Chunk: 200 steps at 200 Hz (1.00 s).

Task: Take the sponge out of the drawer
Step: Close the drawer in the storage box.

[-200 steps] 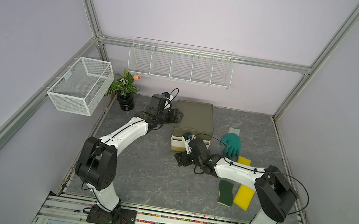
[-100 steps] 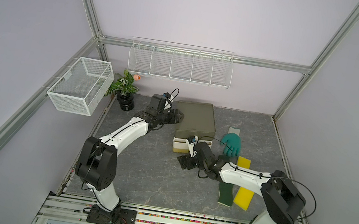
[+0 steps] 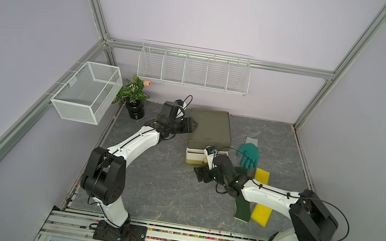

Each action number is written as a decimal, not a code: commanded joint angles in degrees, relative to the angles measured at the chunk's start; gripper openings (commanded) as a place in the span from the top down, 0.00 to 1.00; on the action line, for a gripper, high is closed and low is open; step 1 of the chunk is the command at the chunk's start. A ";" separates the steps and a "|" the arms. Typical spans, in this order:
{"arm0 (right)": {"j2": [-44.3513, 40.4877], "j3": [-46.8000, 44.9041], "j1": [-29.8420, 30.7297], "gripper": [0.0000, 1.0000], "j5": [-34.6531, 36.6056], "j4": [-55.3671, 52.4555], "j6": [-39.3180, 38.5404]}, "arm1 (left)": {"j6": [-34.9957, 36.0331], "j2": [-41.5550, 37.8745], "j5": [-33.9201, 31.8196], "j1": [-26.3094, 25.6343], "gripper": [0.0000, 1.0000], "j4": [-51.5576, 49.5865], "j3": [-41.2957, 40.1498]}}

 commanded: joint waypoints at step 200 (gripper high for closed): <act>0.42 -1.36 -0.72 0.11 6.35 8.33 -3.42 | 1.28 2.89 1.86 -1.47 0.42 -6.60 -1.61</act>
